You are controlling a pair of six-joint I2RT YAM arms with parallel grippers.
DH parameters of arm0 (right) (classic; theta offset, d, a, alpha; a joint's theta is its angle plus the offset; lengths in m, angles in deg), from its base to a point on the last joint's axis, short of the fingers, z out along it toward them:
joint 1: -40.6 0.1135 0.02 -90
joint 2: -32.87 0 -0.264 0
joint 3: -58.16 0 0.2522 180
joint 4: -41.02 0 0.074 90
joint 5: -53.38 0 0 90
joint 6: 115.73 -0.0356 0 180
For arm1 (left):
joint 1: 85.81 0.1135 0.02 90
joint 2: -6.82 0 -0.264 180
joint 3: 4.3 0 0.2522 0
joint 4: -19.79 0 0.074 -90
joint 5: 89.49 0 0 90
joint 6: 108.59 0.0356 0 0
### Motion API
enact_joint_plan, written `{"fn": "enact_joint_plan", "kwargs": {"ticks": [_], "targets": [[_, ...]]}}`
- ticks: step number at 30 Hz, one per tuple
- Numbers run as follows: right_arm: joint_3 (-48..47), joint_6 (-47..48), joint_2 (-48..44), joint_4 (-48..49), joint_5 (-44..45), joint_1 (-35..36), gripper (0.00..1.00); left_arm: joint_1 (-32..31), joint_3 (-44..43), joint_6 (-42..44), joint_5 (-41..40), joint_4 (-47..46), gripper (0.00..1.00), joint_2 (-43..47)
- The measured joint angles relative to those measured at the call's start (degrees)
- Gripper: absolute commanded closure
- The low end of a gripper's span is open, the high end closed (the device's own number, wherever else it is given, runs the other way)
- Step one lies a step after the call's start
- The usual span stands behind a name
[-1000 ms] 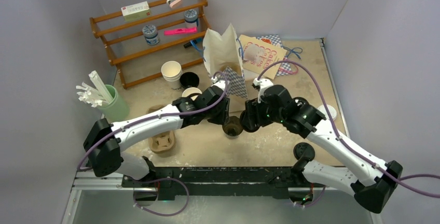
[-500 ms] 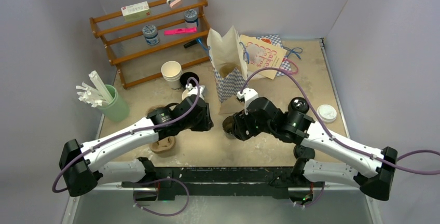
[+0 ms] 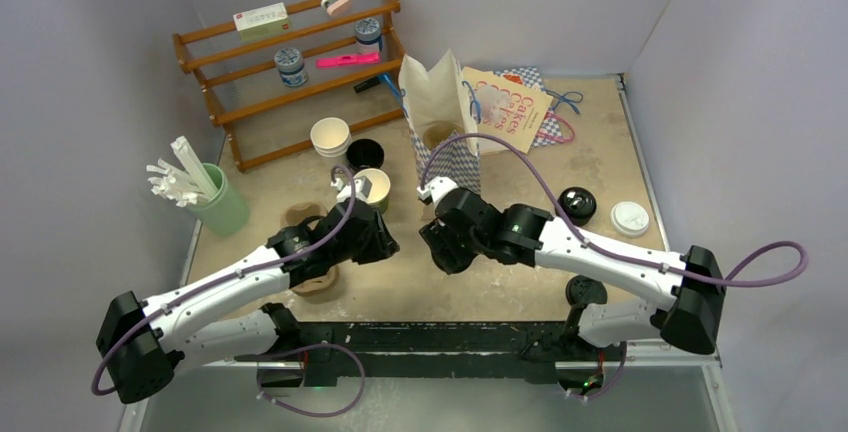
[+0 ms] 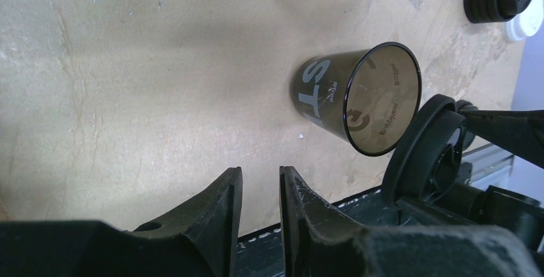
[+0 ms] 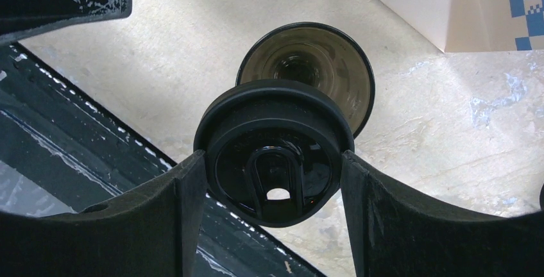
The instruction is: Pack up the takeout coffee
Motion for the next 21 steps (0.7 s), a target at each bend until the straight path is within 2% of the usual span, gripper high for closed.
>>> {"fn": "enact_joint_plan", "kwargs": {"ticks": [7,15,21], "targets": [[-3.7,-1.6,3.0,-2.5,0.0,-0.8,0.51,0.0,4.0,-3.2,0.4,-4.4,0.72,3.0],[-5.4,-0.3,4.9,-3.7,-3.5,-8.3,0.49,0.0,5.4,-3.7,1.9,-10.8,0.72,0.5],[-6.4,1.3,7.9,-3.6,-6.3,-9.3,0.47,0.1,8.6,-6.1,3.0,-16.2,0.72,-0.2]]}}
